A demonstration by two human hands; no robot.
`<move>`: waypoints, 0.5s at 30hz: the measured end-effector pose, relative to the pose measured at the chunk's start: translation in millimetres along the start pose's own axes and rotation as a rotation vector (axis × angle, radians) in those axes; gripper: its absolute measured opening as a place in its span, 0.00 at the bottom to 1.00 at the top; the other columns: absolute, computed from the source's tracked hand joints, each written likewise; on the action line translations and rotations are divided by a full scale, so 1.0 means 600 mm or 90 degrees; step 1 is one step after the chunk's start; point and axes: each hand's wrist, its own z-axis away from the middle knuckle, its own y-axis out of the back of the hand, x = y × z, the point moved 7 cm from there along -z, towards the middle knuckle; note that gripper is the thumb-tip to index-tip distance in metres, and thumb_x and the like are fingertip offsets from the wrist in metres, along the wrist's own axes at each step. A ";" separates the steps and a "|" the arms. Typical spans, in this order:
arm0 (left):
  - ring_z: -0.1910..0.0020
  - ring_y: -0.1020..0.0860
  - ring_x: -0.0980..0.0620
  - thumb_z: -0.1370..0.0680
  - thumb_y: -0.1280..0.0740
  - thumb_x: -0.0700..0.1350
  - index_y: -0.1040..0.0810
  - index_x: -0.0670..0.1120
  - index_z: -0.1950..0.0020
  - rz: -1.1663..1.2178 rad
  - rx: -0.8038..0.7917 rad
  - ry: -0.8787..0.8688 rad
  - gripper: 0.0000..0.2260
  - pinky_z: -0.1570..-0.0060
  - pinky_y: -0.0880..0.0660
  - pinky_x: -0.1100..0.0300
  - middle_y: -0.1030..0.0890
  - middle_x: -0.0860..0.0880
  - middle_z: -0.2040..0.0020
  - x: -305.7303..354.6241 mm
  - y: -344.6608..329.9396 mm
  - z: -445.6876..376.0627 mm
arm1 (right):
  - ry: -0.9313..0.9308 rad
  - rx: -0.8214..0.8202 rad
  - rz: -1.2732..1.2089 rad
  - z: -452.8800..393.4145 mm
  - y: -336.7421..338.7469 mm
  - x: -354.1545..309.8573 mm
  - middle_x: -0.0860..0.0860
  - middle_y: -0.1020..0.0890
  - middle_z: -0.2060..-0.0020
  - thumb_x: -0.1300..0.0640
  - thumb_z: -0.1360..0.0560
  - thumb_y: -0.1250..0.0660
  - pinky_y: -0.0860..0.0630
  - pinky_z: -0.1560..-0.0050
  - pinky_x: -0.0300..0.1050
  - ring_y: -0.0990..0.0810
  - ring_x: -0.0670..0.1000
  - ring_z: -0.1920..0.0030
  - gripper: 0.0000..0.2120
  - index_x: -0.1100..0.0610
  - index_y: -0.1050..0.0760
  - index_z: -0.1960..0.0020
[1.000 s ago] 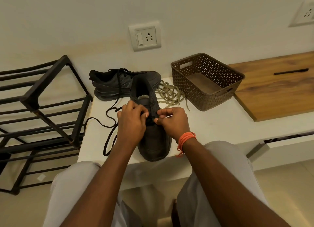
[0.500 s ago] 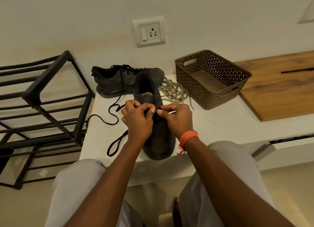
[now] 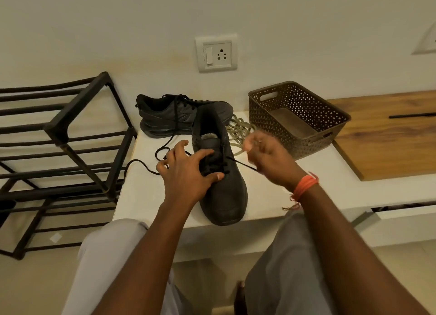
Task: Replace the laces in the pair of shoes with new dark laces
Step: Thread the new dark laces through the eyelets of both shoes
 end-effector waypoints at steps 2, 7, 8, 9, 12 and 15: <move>0.25 0.46 0.45 0.31 0.31 0.67 0.32 0.65 0.31 -0.007 -0.001 0.012 0.29 0.30 0.48 0.44 0.44 0.49 0.23 -0.009 0.009 0.004 | -0.128 -0.119 0.468 0.005 0.017 0.073 0.55 0.19 0.55 0.59 0.20 0.41 0.25 0.54 0.46 0.21 0.52 0.55 0.08 0.60 0.25 0.46; 0.25 0.48 0.44 0.30 0.27 0.60 0.39 0.65 0.27 0.036 -0.069 0.020 0.34 0.29 0.48 0.44 0.45 0.49 0.23 -0.011 0.018 0.001 | -0.156 0.093 0.452 0.003 0.054 0.062 0.57 0.19 0.50 0.53 0.22 0.35 0.26 0.49 0.49 0.21 0.58 0.49 0.10 0.59 0.25 0.46; 0.26 0.47 0.44 0.29 0.26 0.57 0.41 0.65 0.26 0.064 -0.076 0.015 0.36 0.30 0.47 0.44 0.44 0.49 0.23 -0.010 0.021 -0.001 | -0.108 0.108 0.380 0.002 0.036 0.044 0.55 0.20 0.53 0.49 0.23 0.34 0.26 0.50 0.49 0.22 0.56 0.51 0.12 0.58 0.26 0.47; 0.26 0.45 0.44 0.29 0.26 0.56 0.42 0.65 0.25 0.091 -0.077 0.010 0.38 0.30 0.45 0.44 0.43 0.49 0.24 -0.012 0.026 -0.004 | -0.062 0.102 0.339 0.001 0.014 0.027 0.53 0.21 0.55 0.47 0.23 0.34 0.26 0.51 0.48 0.22 0.54 0.53 0.13 0.56 0.27 0.47; 0.27 0.42 0.44 0.30 0.25 0.54 0.45 0.65 0.25 0.123 -0.090 0.012 0.41 0.31 0.41 0.44 0.41 0.48 0.25 -0.025 0.031 -0.007 | 0.030 0.044 0.356 -0.008 -0.052 0.003 0.49 0.24 0.52 0.45 0.22 0.36 0.29 0.53 0.45 0.25 0.49 0.53 0.14 0.54 0.28 0.45; 0.26 0.40 0.44 0.31 0.24 0.54 0.49 0.66 0.24 0.106 -0.126 0.015 0.44 0.32 0.40 0.42 0.41 0.47 0.25 -0.029 0.018 -0.004 | 0.040 0.044 0.335 -0.024 -0.071 0.000 0.50 0.24 0.54 0.47 0.21 0.37 0.28 0.55 0.47 0.25 0.51 0.55 0.10 0.54 0.29 0.51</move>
